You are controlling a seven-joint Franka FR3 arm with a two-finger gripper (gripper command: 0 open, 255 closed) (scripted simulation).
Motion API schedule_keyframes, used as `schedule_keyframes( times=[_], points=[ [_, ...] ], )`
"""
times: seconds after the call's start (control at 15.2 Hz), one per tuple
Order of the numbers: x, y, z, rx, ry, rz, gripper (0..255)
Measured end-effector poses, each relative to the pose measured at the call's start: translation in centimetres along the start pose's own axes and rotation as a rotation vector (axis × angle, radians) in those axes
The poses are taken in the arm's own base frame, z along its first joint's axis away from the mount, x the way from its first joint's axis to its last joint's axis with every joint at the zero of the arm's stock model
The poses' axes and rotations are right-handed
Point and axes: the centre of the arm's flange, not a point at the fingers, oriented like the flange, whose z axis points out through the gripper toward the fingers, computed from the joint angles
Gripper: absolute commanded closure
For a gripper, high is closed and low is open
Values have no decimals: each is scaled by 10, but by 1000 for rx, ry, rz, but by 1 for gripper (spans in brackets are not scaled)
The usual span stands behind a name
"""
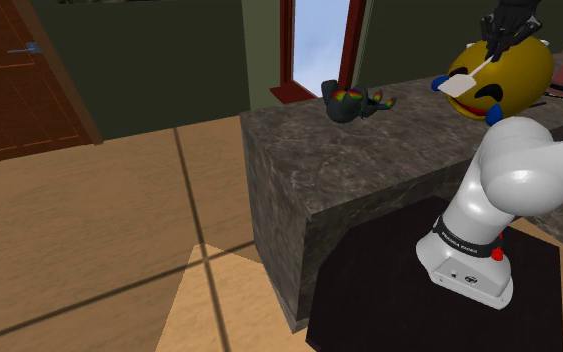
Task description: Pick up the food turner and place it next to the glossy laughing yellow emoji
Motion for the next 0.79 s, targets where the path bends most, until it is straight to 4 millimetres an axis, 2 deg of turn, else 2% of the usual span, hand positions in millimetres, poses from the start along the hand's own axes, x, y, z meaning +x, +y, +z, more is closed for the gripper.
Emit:
schedule_keyframes(
  times=[0.79],
  points=[
    [5, 0, 65, 0, 0, 0, 255]
  ],
)
